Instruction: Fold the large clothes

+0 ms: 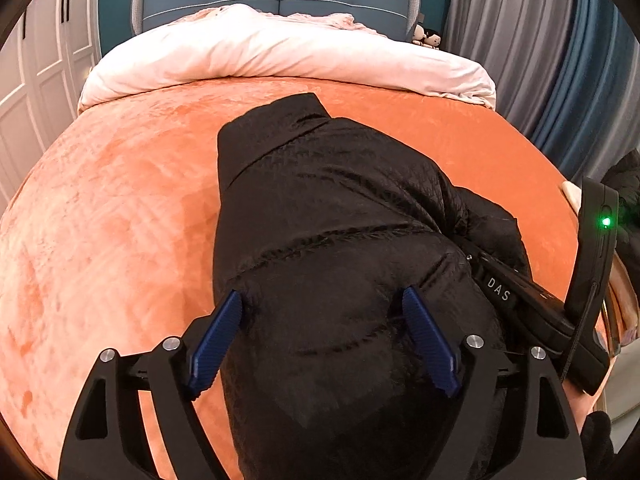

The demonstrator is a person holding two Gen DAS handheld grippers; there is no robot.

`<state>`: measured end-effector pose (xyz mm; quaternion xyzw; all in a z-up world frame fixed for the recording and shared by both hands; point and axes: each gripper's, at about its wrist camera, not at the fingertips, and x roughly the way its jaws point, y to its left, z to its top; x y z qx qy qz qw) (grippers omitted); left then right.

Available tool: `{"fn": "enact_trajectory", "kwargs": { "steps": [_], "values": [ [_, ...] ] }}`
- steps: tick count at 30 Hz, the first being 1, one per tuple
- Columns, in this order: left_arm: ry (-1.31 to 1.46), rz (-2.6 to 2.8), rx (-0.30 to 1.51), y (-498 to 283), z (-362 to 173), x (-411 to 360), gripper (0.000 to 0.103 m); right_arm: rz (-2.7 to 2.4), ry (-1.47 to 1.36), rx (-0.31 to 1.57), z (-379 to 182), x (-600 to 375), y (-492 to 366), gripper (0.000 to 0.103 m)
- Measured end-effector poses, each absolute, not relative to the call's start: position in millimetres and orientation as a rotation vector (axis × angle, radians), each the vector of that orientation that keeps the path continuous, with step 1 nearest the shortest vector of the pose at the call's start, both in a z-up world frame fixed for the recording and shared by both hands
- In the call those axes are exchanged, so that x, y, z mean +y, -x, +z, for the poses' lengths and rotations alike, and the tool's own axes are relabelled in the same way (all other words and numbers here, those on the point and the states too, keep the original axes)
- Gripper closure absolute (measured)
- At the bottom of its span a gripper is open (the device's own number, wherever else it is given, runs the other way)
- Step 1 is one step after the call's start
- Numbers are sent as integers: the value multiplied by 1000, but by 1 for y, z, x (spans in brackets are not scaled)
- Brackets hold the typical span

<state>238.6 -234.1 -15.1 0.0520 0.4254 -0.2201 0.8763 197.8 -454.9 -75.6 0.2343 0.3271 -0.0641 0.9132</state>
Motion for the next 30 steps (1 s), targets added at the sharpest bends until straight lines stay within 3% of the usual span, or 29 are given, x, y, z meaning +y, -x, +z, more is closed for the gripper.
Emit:
{"fn": "enact_trajectory", "kwargs": {
  "steps": [8,10,14,18,20,22,24,26,28,30],
  "values": [
    [-192,-439,905,-240,-12,-237,23,-170,-428,755,-51,-443,-200,103],
    [-178,-453,941,-235,1,-226,29,-159,-406,739,-18,-435,-172,94],
    [-170,-523,953,-201,24,-204,29,-136,-425,758,16,-432,-86,87],
    [-212,-547,1002,-166,16,-201,29,-124,-583,844,-10,-441,-21,86],
    [-237,-545,1011,-153,7,-204,28,-117,-585,878,-24,-435,-7,80],
    [-253,-540,1016,-143,1,-208,28,-118,-581,890,-34,-428,-4,68],
    [-283,-526,1010,-140,-3,-210,26,-113,-599,895,-44,-425,-9,64],
    [-317,-506,1001,-137,-5,-217,24,-114,-622,917,-54,-425,-19,65],
    [-322,-490,1005,-136,-5,-220,25,-89,-644,938,-59,-425,-24,91],
    [-334,-482,1007,-134,-4,-220,25,-75,-641,927,-53,-424,-18,98]
  ]
}}
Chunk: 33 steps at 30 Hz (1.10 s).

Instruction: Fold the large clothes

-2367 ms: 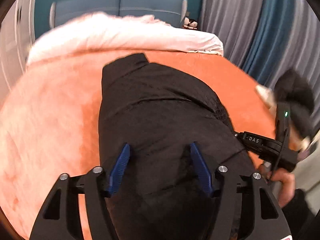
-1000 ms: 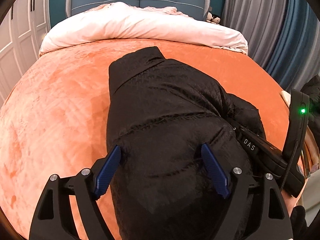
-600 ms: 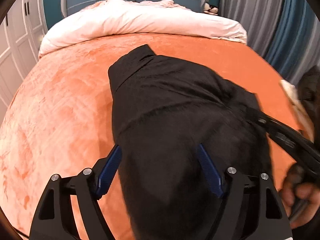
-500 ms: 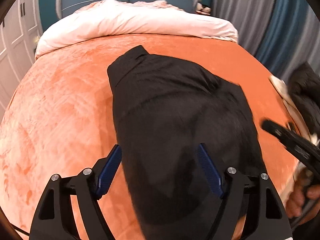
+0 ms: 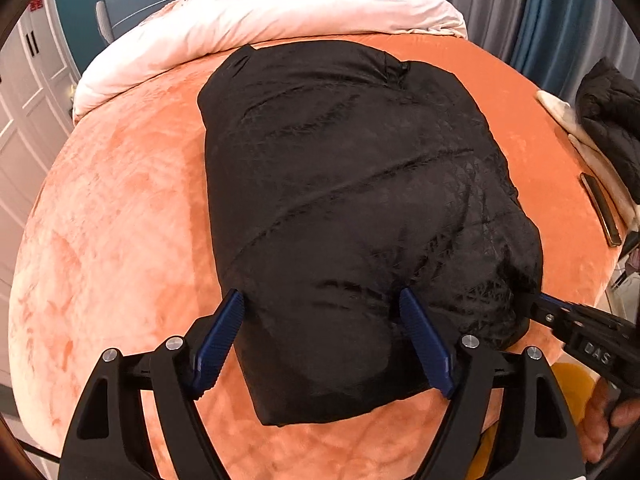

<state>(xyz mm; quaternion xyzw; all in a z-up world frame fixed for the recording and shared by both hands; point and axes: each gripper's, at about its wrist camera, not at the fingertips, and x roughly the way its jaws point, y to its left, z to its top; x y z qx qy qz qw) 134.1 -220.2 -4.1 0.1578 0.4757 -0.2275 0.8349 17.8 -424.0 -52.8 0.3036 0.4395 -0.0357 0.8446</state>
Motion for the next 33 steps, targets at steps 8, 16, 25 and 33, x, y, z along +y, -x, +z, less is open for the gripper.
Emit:
{"fn": "enact_trajectory", "kwargs": {
  "steps": [8,16,25,33],
  "values": [
    [-408,-480,984,-120,-18,-227,20,-136,-655,1037,-97,-422,-32,99],
    [-418,-441,967,-121,-26,-234,15,-147,-603,994,-90,-419,-36,98],
    [-389,-435,982,-117,-20,-229,15,-159,-690,851,-42,-434,-9,67],
    [-227,-476,1008,-121,7,-194,17,-145,-656,1048,-88,-429,-36,59]
  ]
}}
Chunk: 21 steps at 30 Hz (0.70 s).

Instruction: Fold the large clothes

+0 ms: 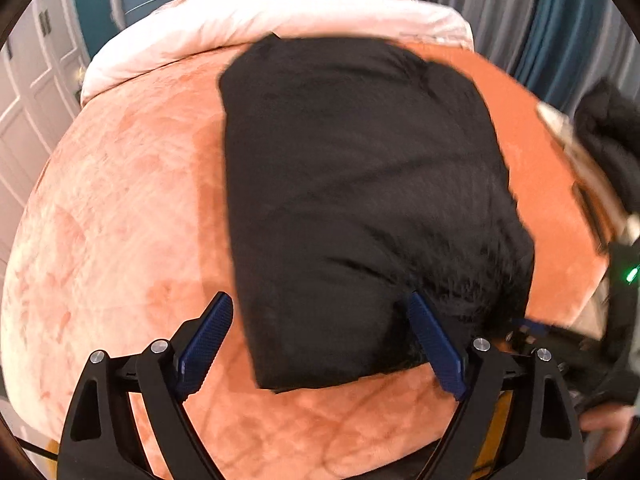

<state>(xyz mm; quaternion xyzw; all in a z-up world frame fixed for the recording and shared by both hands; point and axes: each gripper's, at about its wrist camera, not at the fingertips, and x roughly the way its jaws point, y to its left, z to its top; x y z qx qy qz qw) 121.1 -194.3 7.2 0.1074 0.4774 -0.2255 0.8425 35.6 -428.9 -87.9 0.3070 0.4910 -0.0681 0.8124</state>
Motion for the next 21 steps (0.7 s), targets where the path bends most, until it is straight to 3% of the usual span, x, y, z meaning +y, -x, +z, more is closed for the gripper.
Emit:
{"fn": "enact_trajectory", "kwargs": {
  "steps": [3,7,13,21],
  "values": [
    [-127,-491,1001,-145,24,-171,17,-141,-683,970,-69,-443,-32,57],
    [9,-484,1048,-187,24,-154,16,-96,-785,897,-54,-476,-52,39],
    [209,-537,1208,-231,-17,-164,16,-32,-910,940,-79,-494,-90,16],
    [248,-603,1221,-234,-31,-179,6,26,-898,981,-95,-486,-87,16]
  ]
}}
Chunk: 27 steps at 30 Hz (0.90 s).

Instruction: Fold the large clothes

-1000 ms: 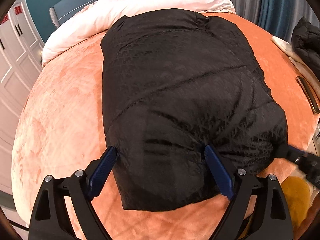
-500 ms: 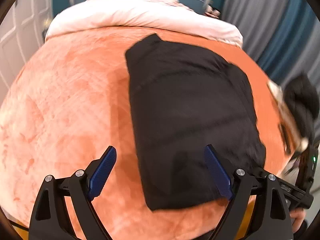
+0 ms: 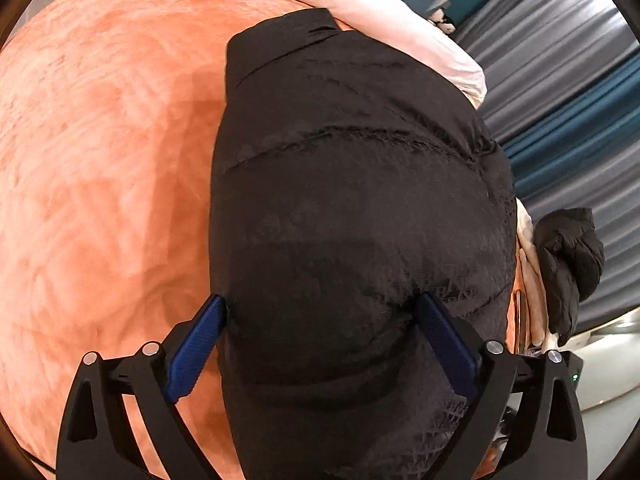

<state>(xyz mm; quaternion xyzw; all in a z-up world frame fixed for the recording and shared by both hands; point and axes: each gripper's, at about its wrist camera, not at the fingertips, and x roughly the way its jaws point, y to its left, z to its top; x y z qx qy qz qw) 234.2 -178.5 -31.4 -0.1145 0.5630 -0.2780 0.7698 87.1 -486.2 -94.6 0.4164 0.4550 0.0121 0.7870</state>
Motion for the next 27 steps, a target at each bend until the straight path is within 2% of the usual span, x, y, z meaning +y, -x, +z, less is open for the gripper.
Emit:
{"fn": "enact_trajectory", "kwargs": {
  "steps": [2,4,6,11,12,13,14,15,16,19,22,27],
  "values": [
    [249,-621,1221,-242,-34,-179,5,26,-914,960,-94,-495,-94,15],
    [272,-636,1223,-250,-38,-179,5,48,-952,962,-106,-501,-112,8],
    [293,-651,1224,-259,-44,-177,5,99,-1043,967,-126,-499,-126,5],
    [368,-697,1219,-270,-60,-174,5,143,-1088,904,-133,-497,-143,5],
    [371,-699,1216,-271,-61,-174,5,154,-1110,891,-134,-494,-145,10],
    [374,-699,1207,-271,-59,-175,5,176,-1141,870,-134,-492,-148,19],
    [376,-696,1200,-270,-57,-176,5,172,-1140,856,-129,-491,-144,23],
    [371,-696,1188,-268,-53,-178,7,170,-1124,846,-126,-490,-146,34],
    [363,-692,1168,-265,-47,-179,13,165,-1094,832,-119,-487,-143,46],
    [326,-711,1097,-256,-25,-182,24,148,-982,800,-88,-477,-138,63],
    [343,-746,1035,-253,5,-175,30,142,-861,761,-61,-455,-144,68],
    [352,-806,897,-242,64,-150,35,165,-670,646,6,-423,-140,70]
  ]
}}
